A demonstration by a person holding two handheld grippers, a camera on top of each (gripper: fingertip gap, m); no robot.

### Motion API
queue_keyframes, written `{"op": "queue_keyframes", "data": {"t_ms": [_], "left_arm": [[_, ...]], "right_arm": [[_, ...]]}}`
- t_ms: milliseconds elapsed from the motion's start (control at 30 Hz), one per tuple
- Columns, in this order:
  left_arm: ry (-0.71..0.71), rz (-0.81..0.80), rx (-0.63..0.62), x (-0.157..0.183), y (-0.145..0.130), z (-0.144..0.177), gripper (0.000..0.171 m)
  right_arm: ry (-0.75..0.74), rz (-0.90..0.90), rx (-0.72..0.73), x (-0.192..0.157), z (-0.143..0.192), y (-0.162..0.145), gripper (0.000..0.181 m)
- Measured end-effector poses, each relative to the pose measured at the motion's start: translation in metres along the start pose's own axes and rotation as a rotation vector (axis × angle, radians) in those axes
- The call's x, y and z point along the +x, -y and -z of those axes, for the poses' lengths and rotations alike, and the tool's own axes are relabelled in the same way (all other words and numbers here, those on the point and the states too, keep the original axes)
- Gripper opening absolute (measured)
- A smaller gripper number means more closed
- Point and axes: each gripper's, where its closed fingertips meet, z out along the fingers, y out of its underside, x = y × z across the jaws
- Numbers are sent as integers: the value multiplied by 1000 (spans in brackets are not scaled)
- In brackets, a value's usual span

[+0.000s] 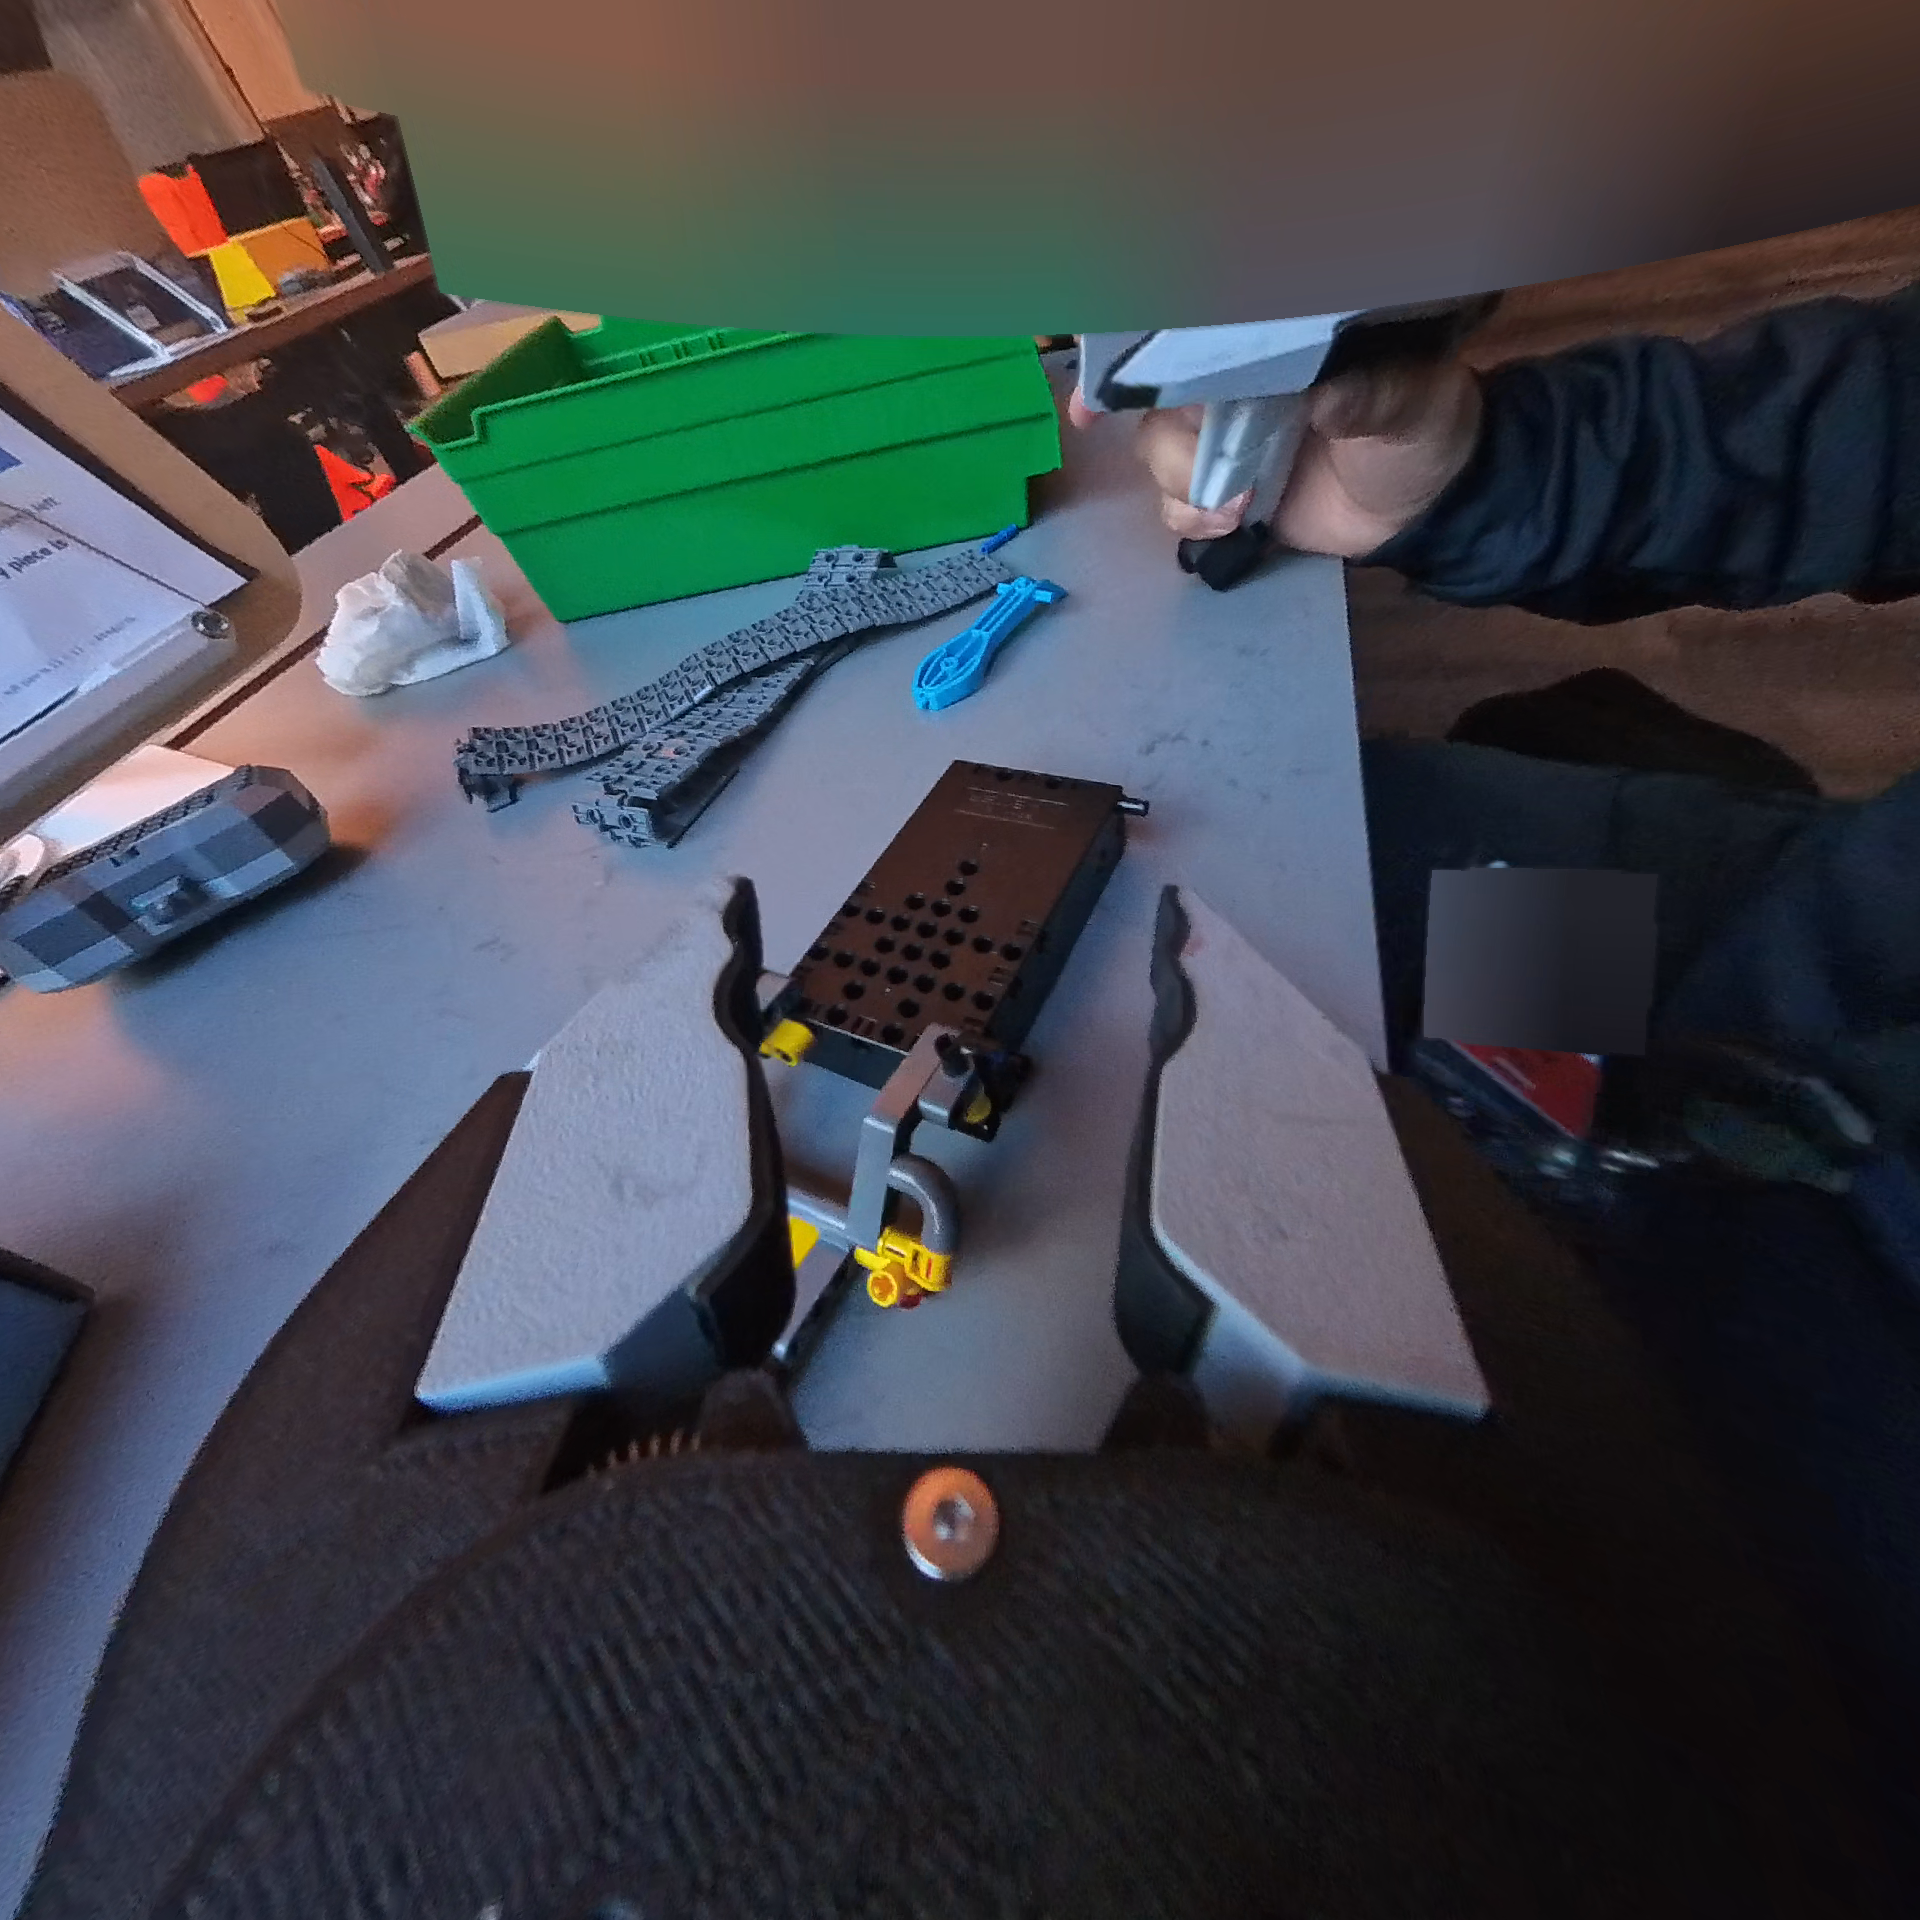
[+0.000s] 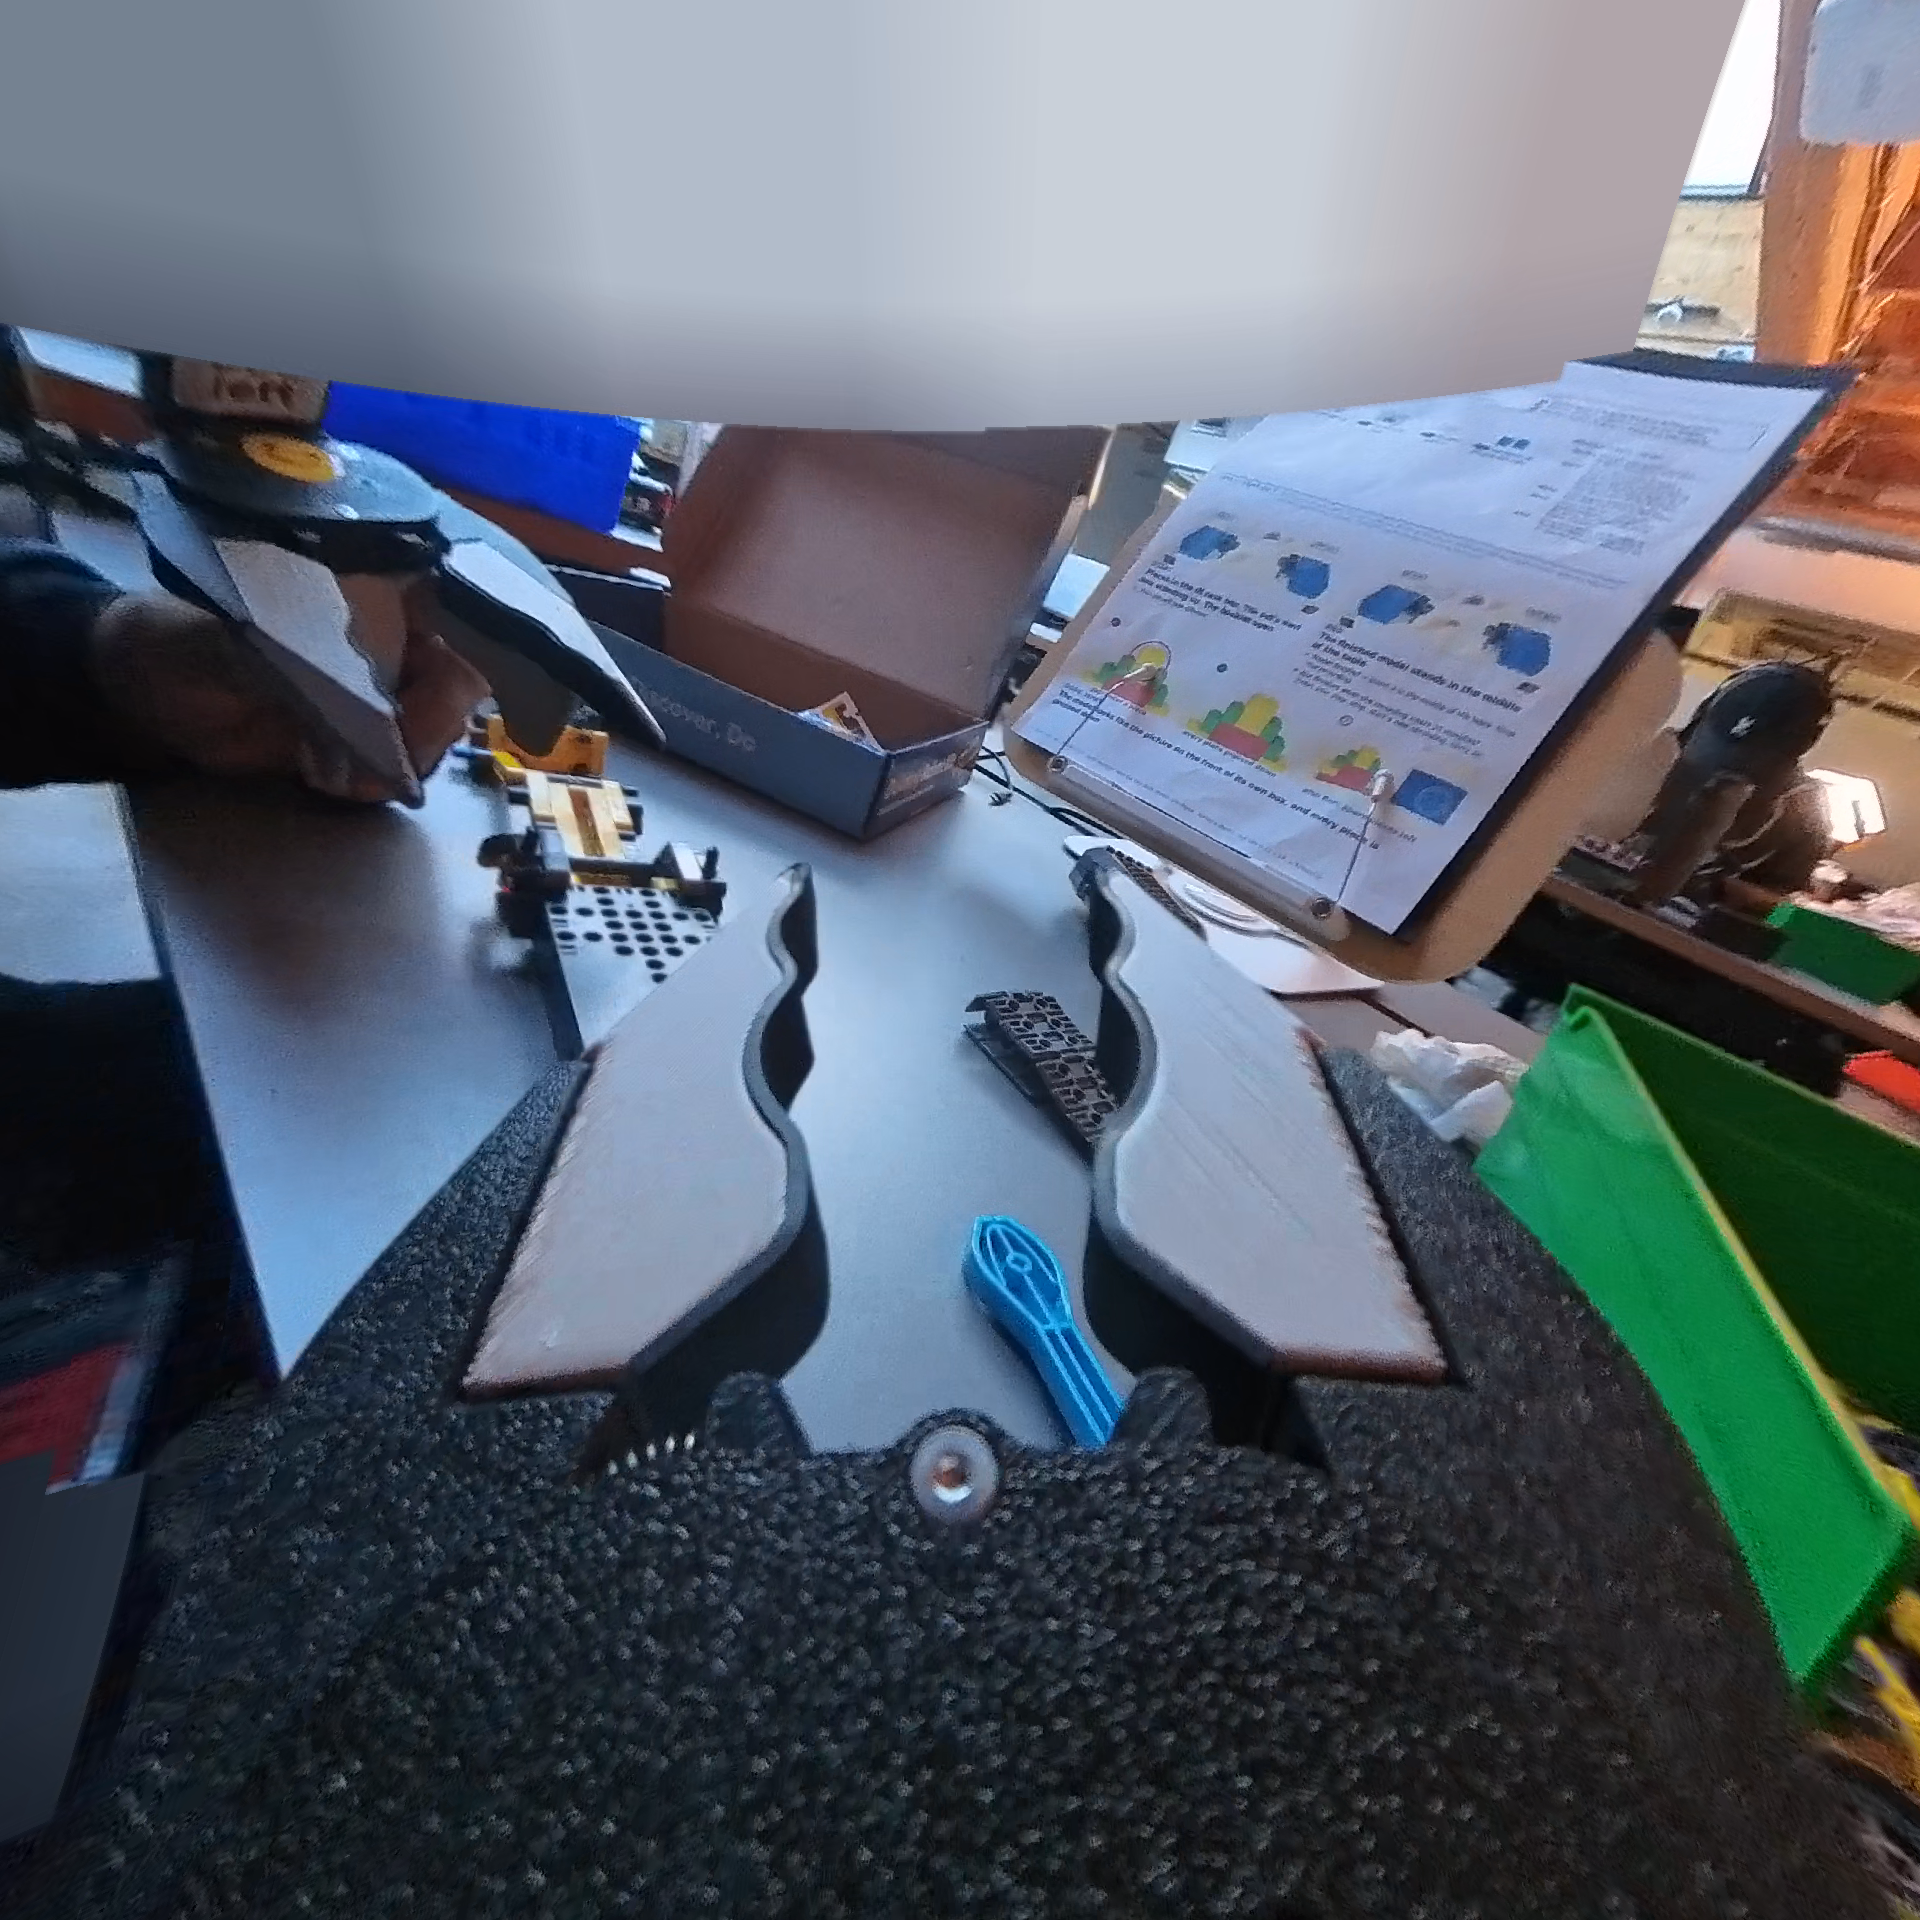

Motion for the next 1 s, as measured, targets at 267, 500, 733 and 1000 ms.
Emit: {"op": "queue_keyframes", "data": {"t_ms": [267, 500, 733, 1000], "left_arm": [[8, 31, 9, -3, 1, 2, 70], [10, 86, 40, -7, 3, 9, 66], [-14, 133, 53, -9, 3, 13, 54], [-45, 126, 20, -4, 0, 10, 57]], "right_arm": [[55, -47, -132, -10, -7, -14, 37], [284, -183, -298, -15, -39, -43, 51], [336, -281, -240, -3, -49, -39, 50], [296, -272, -168, 4, -49, -31, 62]]}}
